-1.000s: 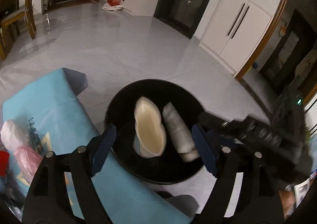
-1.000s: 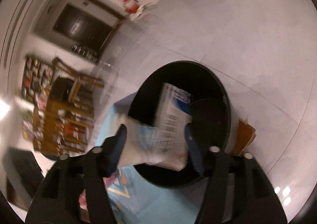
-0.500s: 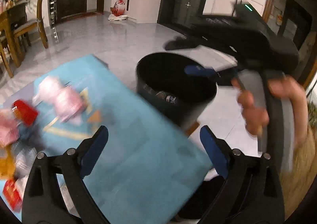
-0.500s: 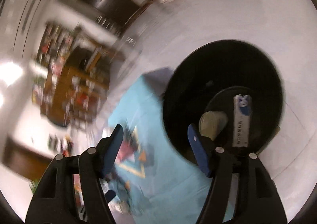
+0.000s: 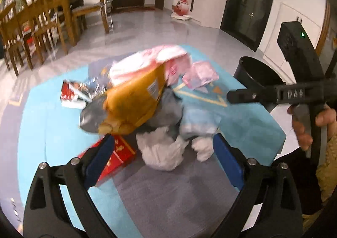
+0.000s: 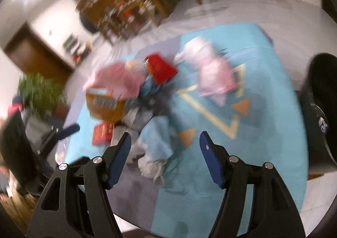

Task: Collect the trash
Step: 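Grasp white tissue with the left tool while the right tool grasps the blue mask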

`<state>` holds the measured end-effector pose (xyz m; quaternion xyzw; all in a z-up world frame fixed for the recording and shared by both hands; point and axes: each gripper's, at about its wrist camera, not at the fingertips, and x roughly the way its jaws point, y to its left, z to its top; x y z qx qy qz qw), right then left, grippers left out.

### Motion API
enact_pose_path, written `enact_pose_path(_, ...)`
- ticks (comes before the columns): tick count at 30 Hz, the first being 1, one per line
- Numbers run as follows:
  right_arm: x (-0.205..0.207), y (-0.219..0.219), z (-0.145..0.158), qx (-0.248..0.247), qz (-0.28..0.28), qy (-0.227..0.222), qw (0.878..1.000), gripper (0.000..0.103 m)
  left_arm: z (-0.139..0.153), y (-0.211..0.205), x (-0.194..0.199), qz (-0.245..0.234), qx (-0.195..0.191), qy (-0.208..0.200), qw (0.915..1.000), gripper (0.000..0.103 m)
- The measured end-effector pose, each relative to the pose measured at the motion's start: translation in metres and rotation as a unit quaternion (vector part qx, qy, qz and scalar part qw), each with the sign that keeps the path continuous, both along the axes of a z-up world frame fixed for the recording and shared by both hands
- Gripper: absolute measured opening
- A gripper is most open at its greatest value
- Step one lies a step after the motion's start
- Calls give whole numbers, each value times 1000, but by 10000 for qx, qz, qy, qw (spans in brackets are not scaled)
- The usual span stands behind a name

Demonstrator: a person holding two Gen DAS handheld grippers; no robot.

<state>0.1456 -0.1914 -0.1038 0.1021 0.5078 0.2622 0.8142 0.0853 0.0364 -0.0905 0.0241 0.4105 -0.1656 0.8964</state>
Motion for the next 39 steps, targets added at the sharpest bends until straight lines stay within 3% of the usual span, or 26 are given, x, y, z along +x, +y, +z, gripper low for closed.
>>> enact_pose_path(8,8,27,-27,-494,162,376,9979,67,-22,-19,13,-226,272,271,9990,94)
enact_pose_path(14,18,36,-36,-478,55,608,9970,67,-36,-30,25,-337,429,421,9976,92)
enact_pose_path(17,19,45,-37,-498,77,554,9972,64,-45,-32,31,-330,539,509,9967,80)
enact_pose_path(21,18,48,-35,-477,101,496,9976,51,-61,-32,37,-272,705,706,9946,50)
enact_pose_path(23,17,47,-35,-410,119,490,9979,40,-66,-32,37,-273,758,759,9939,46)
enact_pose_path(25,16,46,-33,-472,74,432,9979,25,-67,-31,36,-251,771,759,9938,27)
enact_pose_path(27,16,42,-31,-424,2,389,9983,17,-64,-29,35,-210,686,753,9946,14)
enact_pose_path(31,12,31,-25,-330,-111,298,9989,13,-50,-23,31,-180,500,684,9962,9)
enact_pose_path(39,3,-13,2,172,-597,-21,9981,12,-23,-16,11,-194,141,536,9983,9)
